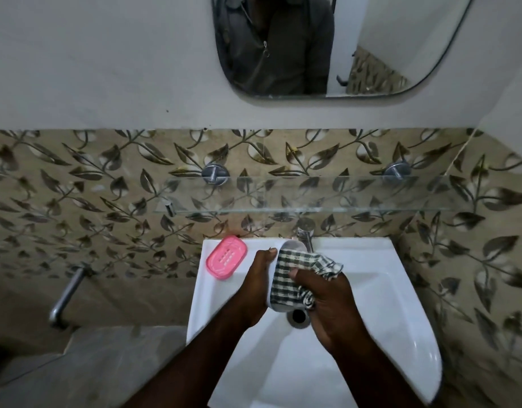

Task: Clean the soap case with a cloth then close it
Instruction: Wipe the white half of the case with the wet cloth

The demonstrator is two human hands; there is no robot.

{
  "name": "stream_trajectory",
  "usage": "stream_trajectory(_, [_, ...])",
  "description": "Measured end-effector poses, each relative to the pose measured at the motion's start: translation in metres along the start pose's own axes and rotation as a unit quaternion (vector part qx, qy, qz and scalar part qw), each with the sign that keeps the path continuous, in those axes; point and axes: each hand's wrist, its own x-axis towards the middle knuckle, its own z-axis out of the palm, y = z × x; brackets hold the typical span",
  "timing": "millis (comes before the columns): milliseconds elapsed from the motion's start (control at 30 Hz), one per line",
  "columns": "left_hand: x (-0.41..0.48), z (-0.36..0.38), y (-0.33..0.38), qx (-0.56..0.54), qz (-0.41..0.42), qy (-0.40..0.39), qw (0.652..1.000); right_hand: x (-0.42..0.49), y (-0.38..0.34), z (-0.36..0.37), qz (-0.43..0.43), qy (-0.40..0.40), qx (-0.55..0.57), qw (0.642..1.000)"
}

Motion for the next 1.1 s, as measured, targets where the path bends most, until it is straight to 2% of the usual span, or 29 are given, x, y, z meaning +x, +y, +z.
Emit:
stream_trajectory(100, [-0.005,-0.012,0.007,-0.003,0.004,0.001,1.0,-0.004,0.011,0.019,0.014,-0.019,-0.018,1.0])
stream_trajectory(267, [-0.018,-0.032,0.015,-0.013,0.016,0.006,1.0,-0.009,0.018,0.052,0.033,0.027,-0.08,0.996])
stream_trajectory(367, [-0.019,-0.039,0.018,-0.028,0.027,-0.016,0.999,0.005,0.014,0.062,0.013,0.074,-0.027,0.997])
stream_trajectory(433, [-0.021,-0.041,0.024,-0.037,0.044,-0.018,0.998,0.008,0.015,0.069,-0.002,0.073,0.001,0.997])
stream_trajectory(533, [-0.025,-0.051,0.031,-0.038,0.047,-0.039,0.997,0.001,0.025,0.073,-0.001,0.01,-0.01,1.0])
stream_trajectory(667, [-0.028,-0.064,0.027,-0.008,0.06,-0.027,0.998,-0.009,0.018,0.067,0.08,-0.104,0.038,0.991])
stream_trajectory(733, [-0.03,-0.066,0.025,0.017,0.052,-0.011,0.998,-0.012,0.013,0.064,0.098,-0.124,0.07,0.985])
stream_trajectory(800, [-0.032,-0.064,0.024,0.049,0.049,-0.003,0.998,-0.014,0.011,0.064,0.094,-0.13,0.04,0.986])
stream_trajectory(900, [-0.032,-0.06,0.026,0.093,0.073,0.026,0.993,-0.022,0.016,0.074,0.029,-0.106,-0.091,0.99])
stream_trajectory(967, [-0.033,-0.056,0.028,0.099,0.084,0.023,0.991,-0.025,0.026,0.081,-0.03,-0.052,-0.131,0.99])
stream_trajectory(1033, [-0.035,-0.051,0.03,0.103,0.084,0.013,0.991,-0.024,0.033,0.082,-0.068,0.005,-0.101,0.993])
stream_trajectory(1100, [-0.036,-0.047,0.031,0.108,0.098,0.006,0.989,-0.018,0.029,0.082,-0.085,0.029,-0.056,0.994])
